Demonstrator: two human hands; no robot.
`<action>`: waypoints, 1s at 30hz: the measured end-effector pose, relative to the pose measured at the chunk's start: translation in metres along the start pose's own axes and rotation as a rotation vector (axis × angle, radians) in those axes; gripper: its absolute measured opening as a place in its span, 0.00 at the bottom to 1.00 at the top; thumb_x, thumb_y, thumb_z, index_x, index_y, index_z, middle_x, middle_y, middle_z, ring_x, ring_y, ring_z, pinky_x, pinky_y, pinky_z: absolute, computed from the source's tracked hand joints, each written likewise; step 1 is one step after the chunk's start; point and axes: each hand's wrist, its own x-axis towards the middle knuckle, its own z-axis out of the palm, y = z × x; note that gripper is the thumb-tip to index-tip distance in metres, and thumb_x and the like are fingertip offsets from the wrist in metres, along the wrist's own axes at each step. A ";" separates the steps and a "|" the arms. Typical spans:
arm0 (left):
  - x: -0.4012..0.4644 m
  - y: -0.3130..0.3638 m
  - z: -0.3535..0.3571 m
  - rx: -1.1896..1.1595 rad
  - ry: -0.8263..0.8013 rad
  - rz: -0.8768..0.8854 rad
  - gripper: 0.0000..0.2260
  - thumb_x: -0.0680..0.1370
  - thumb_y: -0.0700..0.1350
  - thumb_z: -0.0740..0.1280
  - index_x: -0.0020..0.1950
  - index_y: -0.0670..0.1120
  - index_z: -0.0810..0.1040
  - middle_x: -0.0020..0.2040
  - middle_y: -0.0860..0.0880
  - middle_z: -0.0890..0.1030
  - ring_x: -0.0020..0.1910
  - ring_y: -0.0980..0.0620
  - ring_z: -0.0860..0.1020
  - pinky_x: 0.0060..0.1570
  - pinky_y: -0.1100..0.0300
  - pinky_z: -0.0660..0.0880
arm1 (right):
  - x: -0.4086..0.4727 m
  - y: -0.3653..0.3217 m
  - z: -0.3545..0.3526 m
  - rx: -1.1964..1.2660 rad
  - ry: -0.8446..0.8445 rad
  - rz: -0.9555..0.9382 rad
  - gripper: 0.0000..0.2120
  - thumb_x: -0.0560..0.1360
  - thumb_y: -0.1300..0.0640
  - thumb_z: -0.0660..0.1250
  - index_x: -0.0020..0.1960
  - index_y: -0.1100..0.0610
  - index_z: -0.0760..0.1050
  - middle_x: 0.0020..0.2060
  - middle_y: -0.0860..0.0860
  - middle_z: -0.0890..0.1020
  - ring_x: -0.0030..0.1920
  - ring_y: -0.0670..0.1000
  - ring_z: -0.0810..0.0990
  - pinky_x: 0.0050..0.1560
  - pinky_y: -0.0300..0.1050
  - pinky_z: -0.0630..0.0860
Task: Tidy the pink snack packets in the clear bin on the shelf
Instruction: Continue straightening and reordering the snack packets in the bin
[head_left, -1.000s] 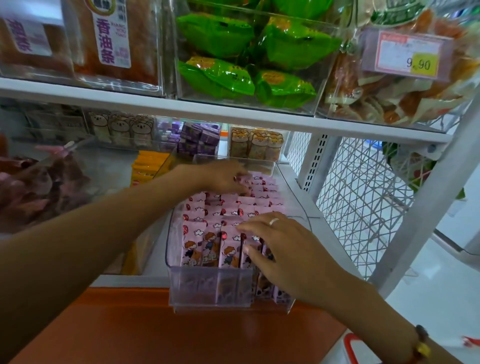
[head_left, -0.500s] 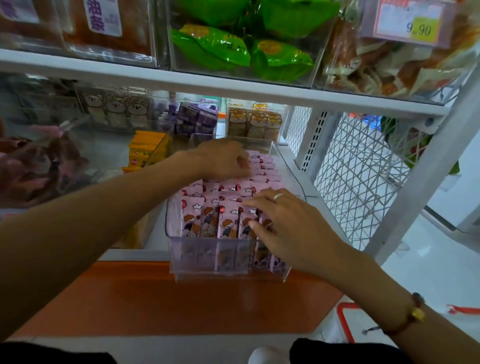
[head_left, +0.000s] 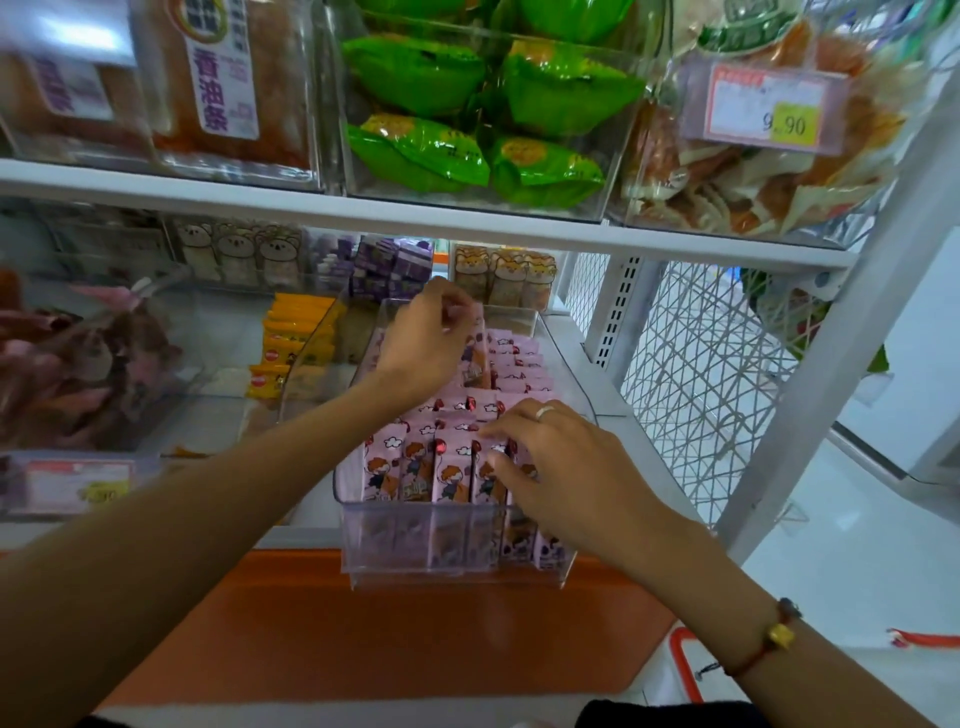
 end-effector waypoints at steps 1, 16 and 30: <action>-0.003 0.004 -0.003 -0.084 0.084 -0.027 0.03 0.81 0.44 0.62 0.53 0.48 0.72 0.51 0.50 0.79 0.48 0.54 0.78 0.43 0.65 0.75 | 0.001 0.000 0.000 0.013 0.009 0.006 0.14 0.79 0.49 0.58 0.63 0.47 0.74 0.58 0.44 0.77 0.59 0.45 0.72 0.49 0.36 0.66; -0.077 0.052 -0.036 -0.490 0.118 0.021 0.09 0.81 0.42 0.62 0.60 0.51 0.74 0.56 0.56 0.79 0.55 0.64 0.77 0.50 0.67 0.76 | 0.023 -0.025 -0.024 1.061 0.171 0.403 0.18 0.77 0.51 0.64 0.65 0.54 0.71 0.50 0.45 0.81 0.46 0.41 0.81 0.41 0.30 0.76; -0.090 0.040 -0.026 -0.287 -0.070 0.038 0.17 0.73 0.46 0.72 0.58 0.52 0.70 0.54 0.59 0.77 0.53 0.65 0.76 0.52 0.68 0.76 | 0.025 -0.022 -0.025 1.388 0.219 0.584 0.15 0.75 0.51 0.67 0.60 0.53 0.74 0.49 0.50 0.82 0.53 0.49 0.80 0.63 0.53 0.73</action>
